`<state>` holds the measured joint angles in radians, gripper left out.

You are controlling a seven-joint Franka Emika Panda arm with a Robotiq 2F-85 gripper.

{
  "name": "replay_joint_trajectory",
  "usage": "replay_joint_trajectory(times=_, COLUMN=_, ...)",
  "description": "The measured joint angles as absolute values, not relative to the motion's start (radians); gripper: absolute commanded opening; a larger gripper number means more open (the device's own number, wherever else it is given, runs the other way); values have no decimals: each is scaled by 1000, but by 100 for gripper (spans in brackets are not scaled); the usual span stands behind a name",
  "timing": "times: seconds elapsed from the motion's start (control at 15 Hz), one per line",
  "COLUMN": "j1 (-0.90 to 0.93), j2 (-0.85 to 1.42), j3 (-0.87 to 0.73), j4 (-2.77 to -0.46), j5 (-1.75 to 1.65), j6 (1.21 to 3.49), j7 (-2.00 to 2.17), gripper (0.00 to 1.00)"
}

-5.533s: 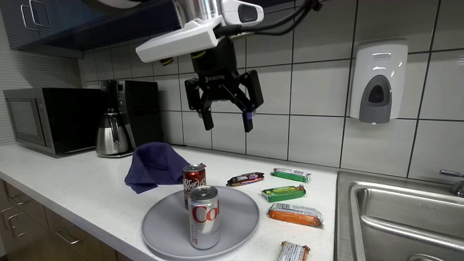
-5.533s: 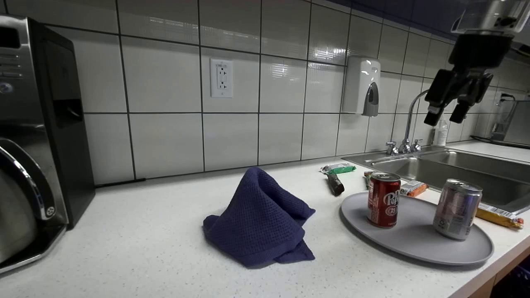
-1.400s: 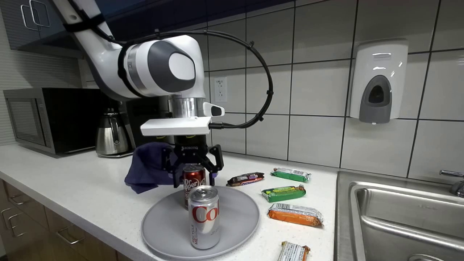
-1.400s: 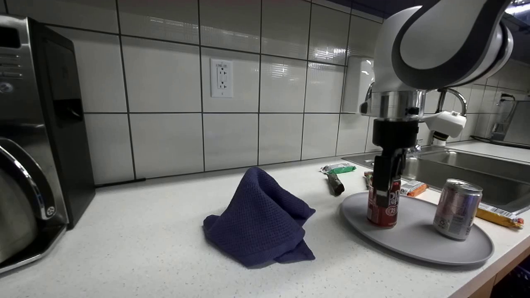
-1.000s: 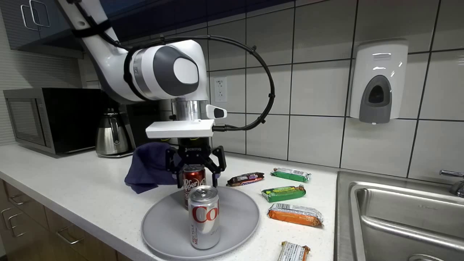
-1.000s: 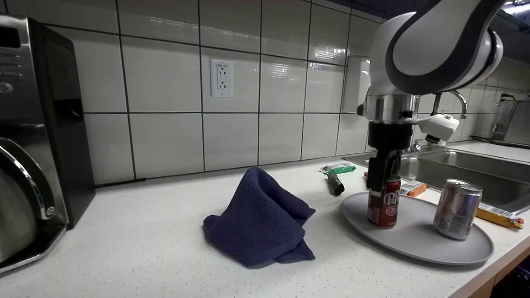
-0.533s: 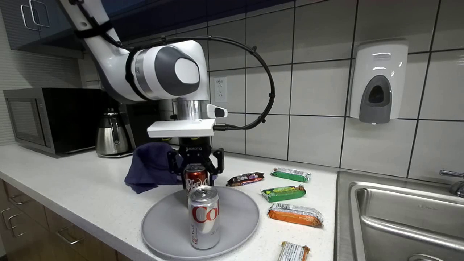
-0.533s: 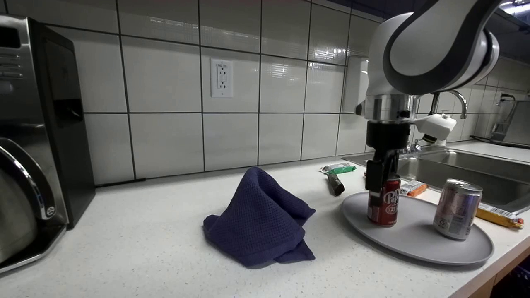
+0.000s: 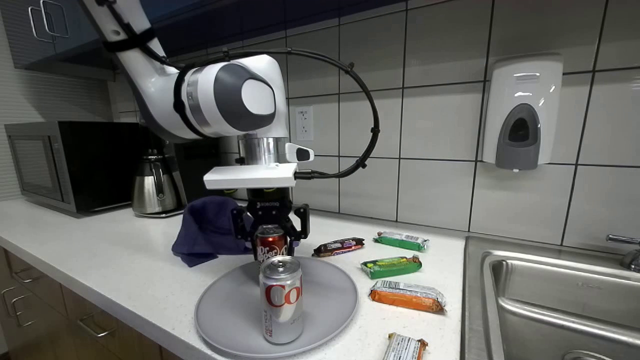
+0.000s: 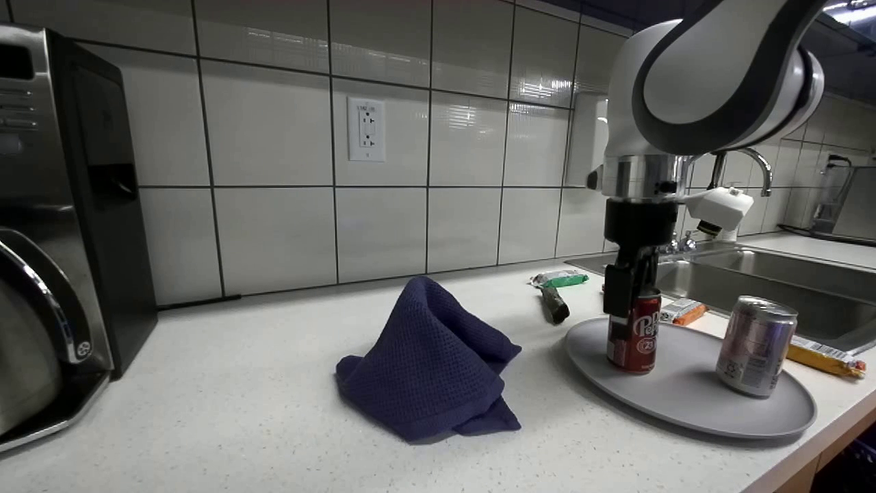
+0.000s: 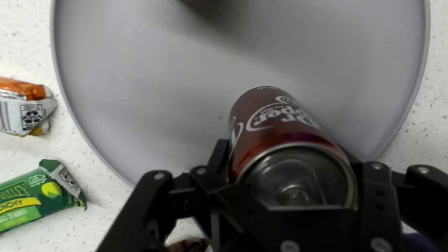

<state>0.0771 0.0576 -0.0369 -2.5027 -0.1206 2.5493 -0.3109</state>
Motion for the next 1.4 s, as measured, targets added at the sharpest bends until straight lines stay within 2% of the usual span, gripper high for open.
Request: replay_joint_trajectory(times=1.4, j1=142, j2=-99, j3=66, j4=-2517, j5=-28, j6=2488, j7=-314, gripper=42)
